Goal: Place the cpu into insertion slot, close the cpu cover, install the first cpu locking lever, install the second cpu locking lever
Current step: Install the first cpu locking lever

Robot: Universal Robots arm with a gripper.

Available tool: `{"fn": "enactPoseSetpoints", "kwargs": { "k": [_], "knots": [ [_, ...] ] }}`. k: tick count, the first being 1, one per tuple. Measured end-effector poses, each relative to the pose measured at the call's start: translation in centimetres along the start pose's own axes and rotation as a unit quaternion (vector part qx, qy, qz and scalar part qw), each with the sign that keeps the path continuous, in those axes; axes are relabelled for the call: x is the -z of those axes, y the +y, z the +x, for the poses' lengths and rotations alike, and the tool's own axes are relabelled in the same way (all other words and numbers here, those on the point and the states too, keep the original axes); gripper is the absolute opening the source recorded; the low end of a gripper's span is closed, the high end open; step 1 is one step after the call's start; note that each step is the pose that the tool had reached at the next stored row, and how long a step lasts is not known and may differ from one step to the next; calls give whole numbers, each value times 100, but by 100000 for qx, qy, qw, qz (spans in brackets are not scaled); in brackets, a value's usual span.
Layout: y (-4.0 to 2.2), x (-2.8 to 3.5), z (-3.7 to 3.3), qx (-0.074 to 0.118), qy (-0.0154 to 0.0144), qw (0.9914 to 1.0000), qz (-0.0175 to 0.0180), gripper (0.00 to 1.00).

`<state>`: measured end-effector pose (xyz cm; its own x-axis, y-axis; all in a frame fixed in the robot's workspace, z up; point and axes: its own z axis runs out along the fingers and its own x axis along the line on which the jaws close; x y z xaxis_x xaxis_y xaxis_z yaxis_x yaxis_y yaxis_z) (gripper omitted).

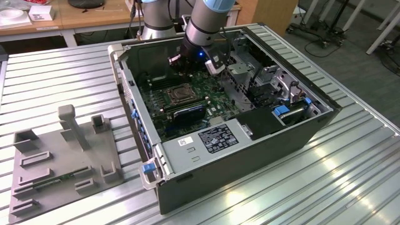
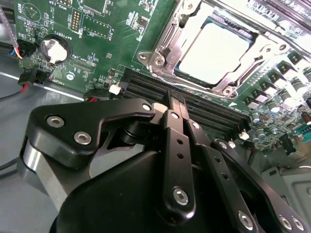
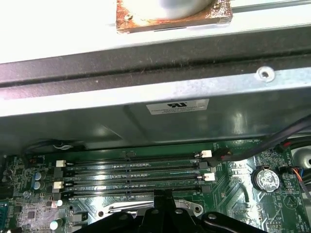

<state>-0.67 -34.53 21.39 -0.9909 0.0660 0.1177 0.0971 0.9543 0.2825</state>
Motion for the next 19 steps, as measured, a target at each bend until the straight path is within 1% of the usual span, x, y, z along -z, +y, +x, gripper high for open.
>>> {"fn": "enactPoseSetpoints", "kwargs": {
  "k": [3,11,15,17,18,19],
  "knots": [
    [0,1,0,-11,-2,100000,74,11],
    [1,2,0,-12,-3,100000,88,11],
    [8,25,3,-14,-5,100000,89,11],
    [12,37,5,-25,-20,100000,218,11],
    [14,45,6,-42,-41,99999,389,11],
    [17,54,7,-74,-70,99998,652,11]
  ]
}}
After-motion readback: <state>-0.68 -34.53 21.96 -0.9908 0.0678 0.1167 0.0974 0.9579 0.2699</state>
